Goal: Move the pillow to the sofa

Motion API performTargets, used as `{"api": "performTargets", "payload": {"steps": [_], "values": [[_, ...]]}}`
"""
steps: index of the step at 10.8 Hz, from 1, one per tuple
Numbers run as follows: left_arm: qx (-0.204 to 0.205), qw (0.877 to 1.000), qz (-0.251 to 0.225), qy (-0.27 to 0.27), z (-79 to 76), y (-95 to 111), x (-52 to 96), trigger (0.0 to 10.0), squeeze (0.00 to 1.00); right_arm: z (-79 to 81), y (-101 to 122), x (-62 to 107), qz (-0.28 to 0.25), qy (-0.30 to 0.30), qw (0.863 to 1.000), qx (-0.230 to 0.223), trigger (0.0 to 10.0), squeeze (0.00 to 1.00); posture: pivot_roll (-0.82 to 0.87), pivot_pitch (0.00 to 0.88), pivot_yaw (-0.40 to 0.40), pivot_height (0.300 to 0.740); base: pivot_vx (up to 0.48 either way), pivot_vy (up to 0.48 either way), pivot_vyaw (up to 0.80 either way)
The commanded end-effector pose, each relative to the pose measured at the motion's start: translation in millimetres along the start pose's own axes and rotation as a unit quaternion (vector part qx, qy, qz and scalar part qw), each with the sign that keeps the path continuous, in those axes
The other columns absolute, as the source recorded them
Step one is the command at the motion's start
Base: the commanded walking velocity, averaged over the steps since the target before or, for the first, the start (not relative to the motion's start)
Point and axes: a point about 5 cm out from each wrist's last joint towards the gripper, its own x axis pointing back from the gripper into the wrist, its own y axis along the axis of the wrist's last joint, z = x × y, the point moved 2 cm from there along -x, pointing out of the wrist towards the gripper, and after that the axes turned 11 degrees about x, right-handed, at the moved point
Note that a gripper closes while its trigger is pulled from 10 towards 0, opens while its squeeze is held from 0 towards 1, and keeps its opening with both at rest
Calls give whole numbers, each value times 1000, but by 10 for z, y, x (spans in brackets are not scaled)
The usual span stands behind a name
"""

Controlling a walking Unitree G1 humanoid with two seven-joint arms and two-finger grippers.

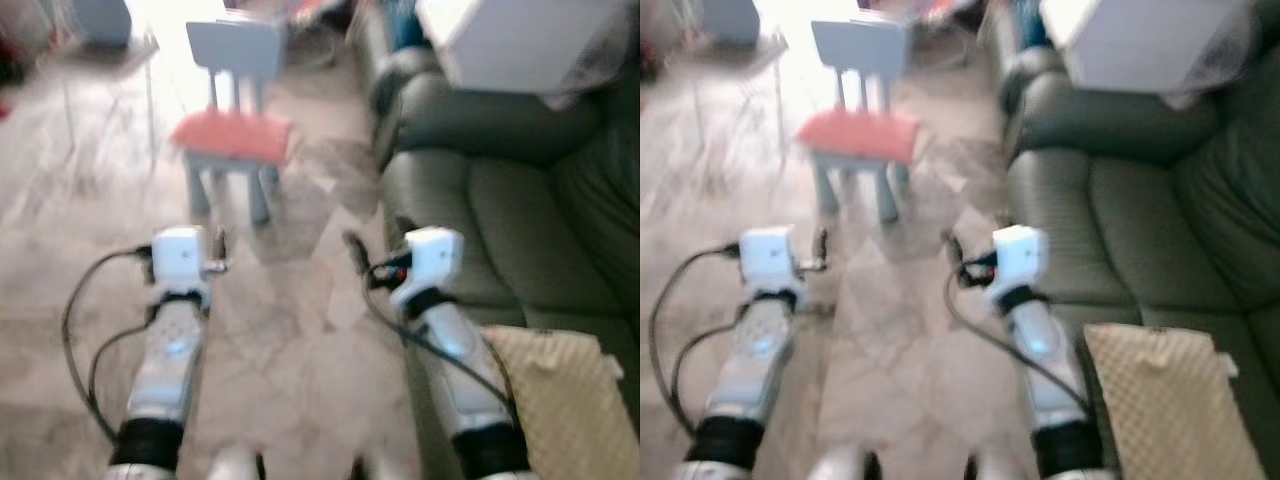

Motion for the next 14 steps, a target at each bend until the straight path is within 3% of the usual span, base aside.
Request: {"api": "performTargets", "payload": {"steps": [1, 7, 9, 11, 12, 14], "values": [[-5, 1000, -2, -7, -64, -3, 9, 10000, 0, -99, -25, 35, 5, -19, 1000, 7, 10000, 0, -34, 74, -39, 740, 0, 480, 0], [-8, 1000, -3, -15, -64, -4, 17, 10000, 0, -189, -32, 55, 6, -48, 999, 17, 10000, 0, -26, 77, -38, 740, 0, 480, 0], [-10, 1000, 5, -3, 17, -44, 32, 10000, 0, -175, -68, 89, 13, -53, 998, 14, 10000, 0, -28, 75, -35, 740, 0, 480, 0], [-16, 1000, 0, -5, -1, -35, 30, 10000, 0, -155, -80, 94, 16, -57, 998, 14, 10000, 0, -29, 75, -31, 740, 0, 480, 0], [-26, 999, -17, -11, -17, 7, 37, 10000, 0, -186, -108, 110, 25, -75, 997, 4, 10000, 0, -28, 75, -33, 740, 0, 0, 0], [-1, 1000, 5, -12, 32, -68, 111, 10000, 0, -213, -133, 166, 27, -87, 996, 14, 10000, 0, -27, 79, -31, 740, 0, 0, 0]]}}
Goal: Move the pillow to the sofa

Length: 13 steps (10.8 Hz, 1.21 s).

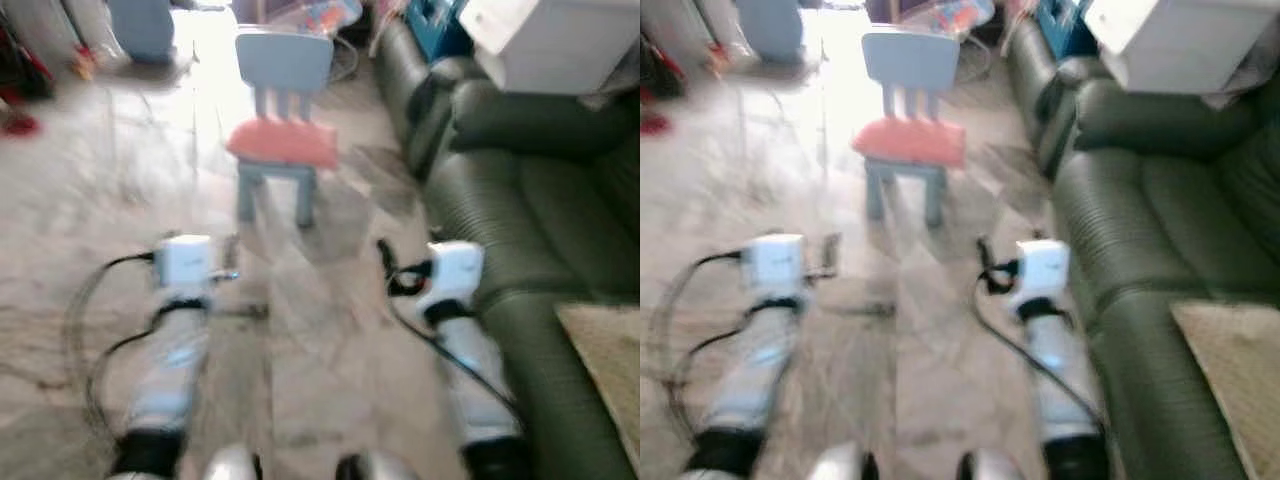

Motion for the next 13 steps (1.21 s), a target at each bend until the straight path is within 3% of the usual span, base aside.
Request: {"api": "performTargets", "payload": {"steps": [1, 8, 13], "values": [[4, 1000, 1, -18, -77, -6, 59, 10000, 0, -97, -14, 31, 2, -15, 1000, 17, 10000, 0, -24, 87, -32, 740, 0, 0, 0], [6, 1000, -18, -16, -36, 91, -32, 10000, 0, -131, -78, 34, 13, -9, 999, 33, 10000, 0, -27, 89, -40, 740, 400, 0, 0], [3, 1000, -15, -14, -15, 83, -29, 10000, 0, -92, -96, 20, 13, 0, 999, 32, 10000, 0, -15, 92, -39, 740, 375, 298, 0]]}}
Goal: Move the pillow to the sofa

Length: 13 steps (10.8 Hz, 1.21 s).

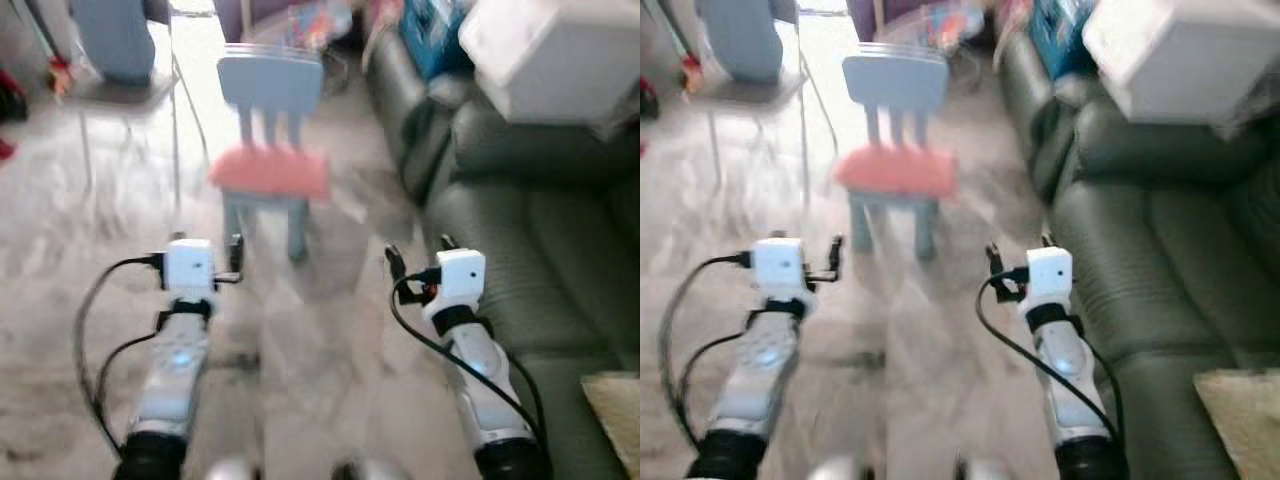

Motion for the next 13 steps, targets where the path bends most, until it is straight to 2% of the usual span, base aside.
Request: {"api": "performTargets", "payload": {"steps": [1, 4, 13], "values": [[-8, 1000, 7, 8, 71, -23, 22, 10000, 0, 52, -4, 3, 1, 6, 1000, -4, 10000, 0, -13, 95, -37, 740, 356, 319, 0], [-17, 1000, 6, 2, 47, -19, 24, 10000, 0, 74, -17, 21, 2, 5, 1000, -7, 10000, 0, -15, 101, -35, 740, 360, 316, 0], [-20, 1000, 3, -4, -39, -25, 15, 10000, 0, 59, -9, 0, 1, 9, 1000, -3, 10000, 0, -22, 106, -42, 740, 469, 0, 0]]}}
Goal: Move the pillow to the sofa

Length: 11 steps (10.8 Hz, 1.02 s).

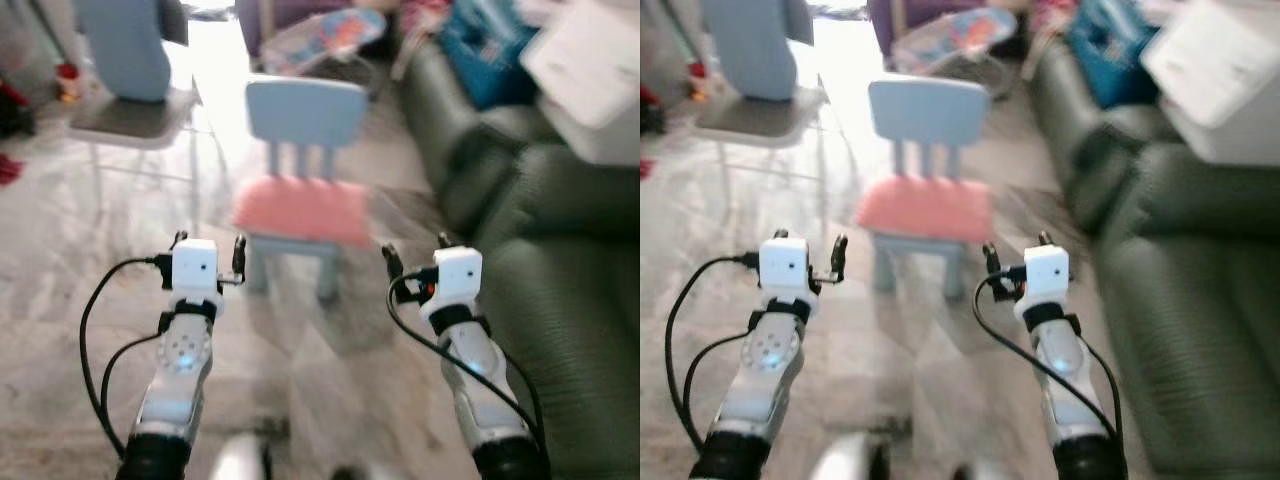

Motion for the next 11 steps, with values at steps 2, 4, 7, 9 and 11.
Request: {"api": "performTargets", "payload": {"steps": [2, 4, 7, 9, 11], "values": [[3, 1000, -3, 9, 20, 11, -5, 10000, 0, 14, 32, -20, -7, 11, 1000, 6, 10000, 0, -22, 105, -45, 740, 476, 0, 0], [1, 1000, -4, 10, 37, 20, -19, 10000, 0, 69, 49, -20, -16, 33, 999, 31, 10000, 0, -20, 100, -47, 740, 439, 0, 0], [4, 1000, -2, 11, 28, 14, -29, 10000, 0, 80, 52, -31, -17, 38, 999, 34, 10000, 0, -20, 96, -50, 740, 435, 0, 0], [17, 1000, 6, 19, 37, -5, -39, 10000, 0, 69, 39, -30, -15, 36, 999, 34, 10000, 0, -22, 98, -49, 740, 388, 167, 0], [16, 1000, 7, 21, 41, -10, -41, 10000, 0, 79, 28, -17, -13, 36, 999, 34, 10000, 0, -26, 99, -48, 740, 135, 411, 0]]}}
